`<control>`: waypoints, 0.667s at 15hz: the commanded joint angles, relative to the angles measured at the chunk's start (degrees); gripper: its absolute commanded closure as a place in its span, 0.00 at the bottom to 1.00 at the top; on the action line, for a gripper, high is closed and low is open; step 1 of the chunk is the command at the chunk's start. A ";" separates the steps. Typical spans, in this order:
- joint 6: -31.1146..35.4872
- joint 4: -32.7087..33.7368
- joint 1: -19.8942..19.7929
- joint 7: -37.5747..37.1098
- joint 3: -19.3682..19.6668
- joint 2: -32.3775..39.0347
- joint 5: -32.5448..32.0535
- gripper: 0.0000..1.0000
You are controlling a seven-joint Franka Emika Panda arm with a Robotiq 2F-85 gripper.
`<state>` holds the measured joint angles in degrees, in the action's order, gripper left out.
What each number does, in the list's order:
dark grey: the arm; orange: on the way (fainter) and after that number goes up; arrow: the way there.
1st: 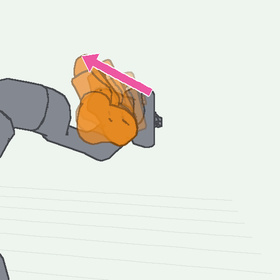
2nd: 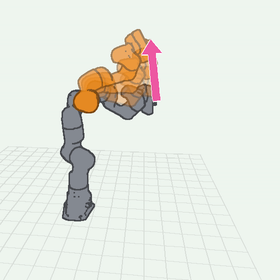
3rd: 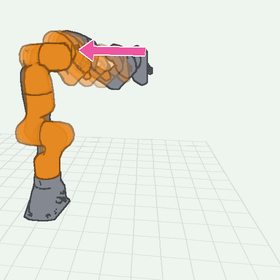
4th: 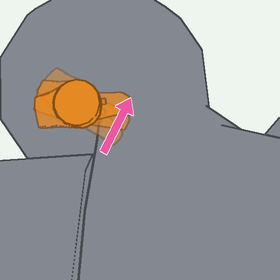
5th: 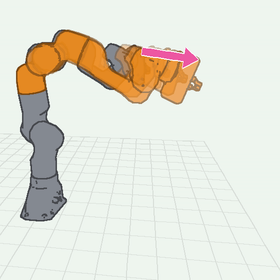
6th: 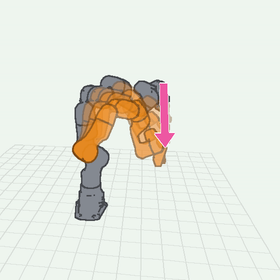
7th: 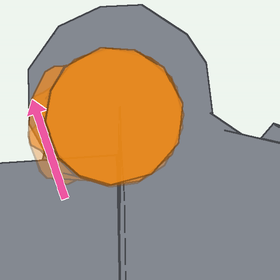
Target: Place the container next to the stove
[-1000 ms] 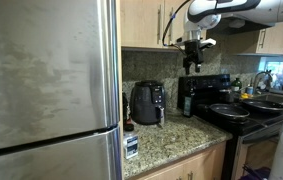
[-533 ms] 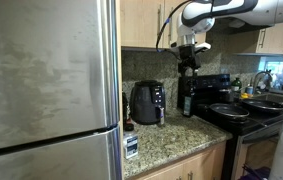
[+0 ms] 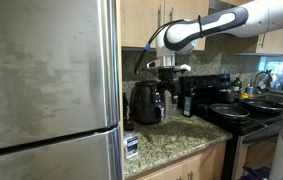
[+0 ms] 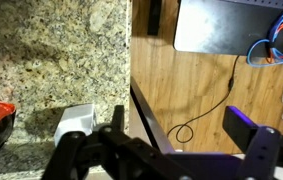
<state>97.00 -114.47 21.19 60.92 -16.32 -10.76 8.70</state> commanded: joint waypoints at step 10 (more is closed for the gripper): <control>33.03 3.18 0.57 -3.99 -3.07 15.09 5.42 0.00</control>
<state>122.23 -113.95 22.66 58.72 -19.14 -1.21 12.97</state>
